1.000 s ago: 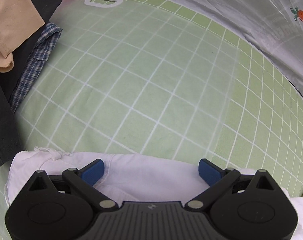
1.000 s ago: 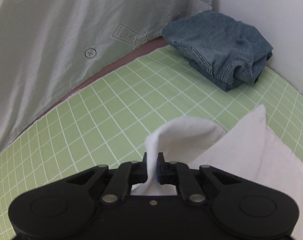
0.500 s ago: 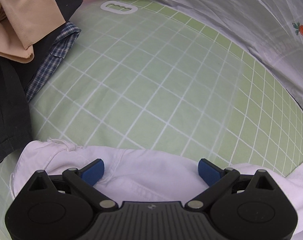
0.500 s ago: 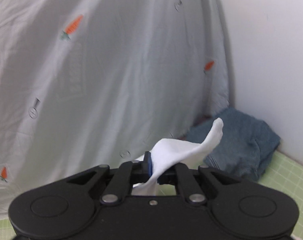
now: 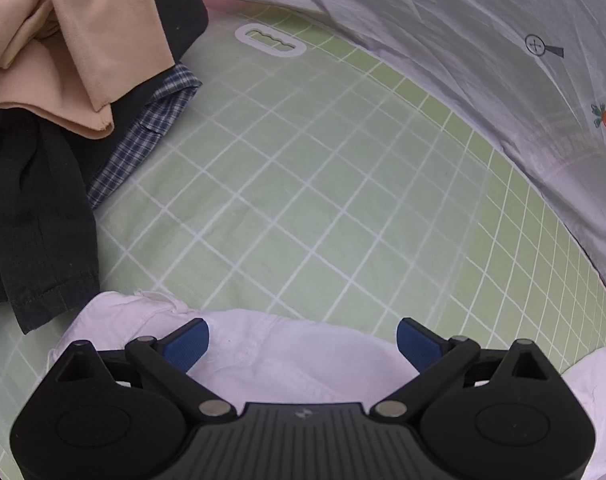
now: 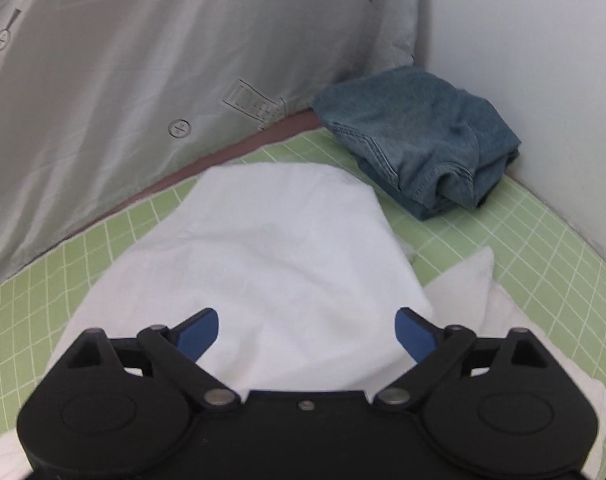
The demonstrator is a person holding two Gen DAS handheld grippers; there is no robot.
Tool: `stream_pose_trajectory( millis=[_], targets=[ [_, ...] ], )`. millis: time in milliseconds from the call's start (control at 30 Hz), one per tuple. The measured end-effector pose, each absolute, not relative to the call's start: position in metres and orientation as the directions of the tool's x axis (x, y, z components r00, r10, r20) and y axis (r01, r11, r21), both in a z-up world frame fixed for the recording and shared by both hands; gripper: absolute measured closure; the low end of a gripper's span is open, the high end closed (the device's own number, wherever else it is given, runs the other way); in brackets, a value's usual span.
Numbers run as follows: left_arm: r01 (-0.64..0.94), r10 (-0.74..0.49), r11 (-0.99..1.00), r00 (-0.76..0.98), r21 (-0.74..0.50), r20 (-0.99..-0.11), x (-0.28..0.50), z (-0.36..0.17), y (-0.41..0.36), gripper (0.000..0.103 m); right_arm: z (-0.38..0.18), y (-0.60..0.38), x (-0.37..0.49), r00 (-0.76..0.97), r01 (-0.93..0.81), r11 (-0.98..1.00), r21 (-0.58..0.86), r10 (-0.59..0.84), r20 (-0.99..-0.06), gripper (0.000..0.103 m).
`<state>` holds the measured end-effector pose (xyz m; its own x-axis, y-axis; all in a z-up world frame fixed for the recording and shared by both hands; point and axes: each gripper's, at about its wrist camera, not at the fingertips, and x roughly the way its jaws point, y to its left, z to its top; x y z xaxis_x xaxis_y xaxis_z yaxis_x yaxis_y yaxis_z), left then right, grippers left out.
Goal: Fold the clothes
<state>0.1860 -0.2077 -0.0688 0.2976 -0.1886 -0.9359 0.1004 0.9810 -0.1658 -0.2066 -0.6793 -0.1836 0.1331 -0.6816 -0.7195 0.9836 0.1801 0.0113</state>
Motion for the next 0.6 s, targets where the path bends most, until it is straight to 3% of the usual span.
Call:
stream_pose_trajectory(
  millis=[167,333,600],
  targets=[
    [0.073,-0.173,0.985,0.310,-0.158,-0.935,0.195,-0.068,-0.199,0.004,-0.155,-0.646,-0.132,0.300,0.914,0.405,-0.023,-0.713,-0.633,0.003],
    [0.093,-0.170,0.984,0.253,-0.151,-0.952,0.188,-0.085,-0.204,0.004,-0.177,-0.588,-0.068,0.398,0.809,0.587,0.033,-0.505,-0.766,0.004],
    [0.145,-0.119,0.985,0.215,-0.089,-0.969,0.157,-0.092,-0.191,0.003,-0.225,-0.502,-0.050,0.392,0.695,0.718,0.032,-0.342,-0.854,0.008]
  ],
)
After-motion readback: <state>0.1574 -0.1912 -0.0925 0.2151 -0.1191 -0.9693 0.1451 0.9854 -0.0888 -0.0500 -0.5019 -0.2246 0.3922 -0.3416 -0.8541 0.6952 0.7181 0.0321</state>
